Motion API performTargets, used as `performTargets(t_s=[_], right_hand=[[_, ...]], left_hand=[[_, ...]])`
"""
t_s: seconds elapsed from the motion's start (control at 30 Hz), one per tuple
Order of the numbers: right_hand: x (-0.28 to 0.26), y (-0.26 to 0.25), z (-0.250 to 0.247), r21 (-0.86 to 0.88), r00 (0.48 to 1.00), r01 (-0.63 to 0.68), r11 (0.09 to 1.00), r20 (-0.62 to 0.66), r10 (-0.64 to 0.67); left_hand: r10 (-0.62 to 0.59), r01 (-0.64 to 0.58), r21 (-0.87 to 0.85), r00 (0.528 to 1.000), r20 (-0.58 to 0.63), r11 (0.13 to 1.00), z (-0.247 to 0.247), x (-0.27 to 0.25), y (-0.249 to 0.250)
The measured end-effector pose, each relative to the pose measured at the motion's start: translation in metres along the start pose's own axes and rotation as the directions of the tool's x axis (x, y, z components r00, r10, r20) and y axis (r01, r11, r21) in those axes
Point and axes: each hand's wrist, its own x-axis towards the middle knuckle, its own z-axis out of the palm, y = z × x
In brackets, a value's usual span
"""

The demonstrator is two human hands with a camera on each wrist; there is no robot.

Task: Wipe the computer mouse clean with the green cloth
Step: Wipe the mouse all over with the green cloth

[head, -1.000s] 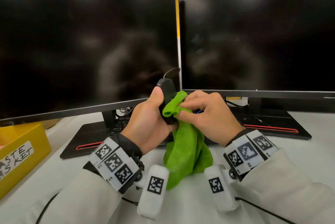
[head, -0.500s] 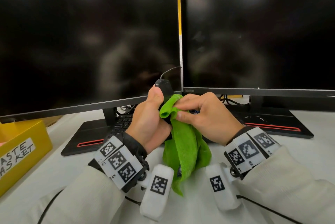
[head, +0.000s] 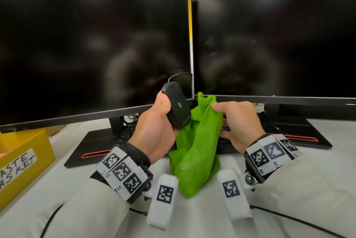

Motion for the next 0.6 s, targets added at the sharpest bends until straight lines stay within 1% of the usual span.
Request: performTargets(t_s=[0.07, 0.1, 0.13, 0.2, 0.23, 0.27, 0.33, 0.4, 0.5, 0.53, 0.6], right_hand=[[-0.001, -0.001, -0.001, -0.050, 0.999, 0.007, 0.999, -0.045, -0.010], [-0.001, -0.001, -0.001, -0.038, 1.000, 0.006, 0.999, -0.030, -0.007], [-0.002, -0.001, 0.000, 0.012, 1.000, -0.007, 1.000, 0.013, 0.007], [-0.008, -0.001, 0.005, 0.114, 0.985, -0.063, 0.991, 0.166, 0.044], [-0.010, 0.000, 0.008, 0.134, 0.970, -0.072, 0.988, 0.239, 0.038], [-0.011, 0.002, 0.011, 0.142, 0.959, -0.060, 0.988, 0.282, 0.017], [-0.011, 0.006, 0.013, 0.166, 0.948, -0.048, 0.985, 0.318, -0.008], [-0.011, 0.008, 0.013, 0.169, 0.938, -0.086, 0.982, 0.345, 0.023], [-0.014, 0.011, 0.013, 0.069, 0.923, -0.133, 0.989, 0.371, 0.099], [-0.015, 0.011, 0.014, 0.045, 0.912, -0.155, 0.987, 0.390, 0.125], [-0.016, 0.011, 0.013, 0.071, 0.873, -0.218, 0.973, 0.461, 0.162]], left_hand=[[0.063, -0.064, 0.029, 0.998, 0.024, 0.998, -0.002, 0.001, 0.001], [0.088, -0.090, 0.042, 0.995, 0.049, 0.995, -0.002, 0.001, 0.002], [0.109, -0.113, 0.042, 0.991, 0.077, 0.993, -0.003, 0.002, 0.003], [0.128, -0.130, 0.010, 0.984, 0.126, 0.991, -0.001, 0.000, 0.003], [0.132, -0.134, 0.003, 0.980, 0.147, 0.991, 0.001, -0.001, 0.003], [0.139, -0.142, 0.002, 0.976, 0.165, 0.990, 0.002, -0.002, 0.001], [0.160, -0.166, 0.016, 0.970, 0.183, 0.986, 0.005, -0.005, 0.000], [0.165, -0.178, 0.052, 0.968, 0.190, 0.983, 0.008, -0.007, -0.001], [0.159, -0.178, 0.097, 0.971, 0.180, 0.979, 0.013, -0.012, -0.001], [0.156, -0.175, 0.100, 0.972, 0.174, 0.979, 0.014, -0.012, -0.001], [0.148, -0.170, 0.114, 0.972, 0.181, 0.979, 0.014, -0.013, -0.001]])
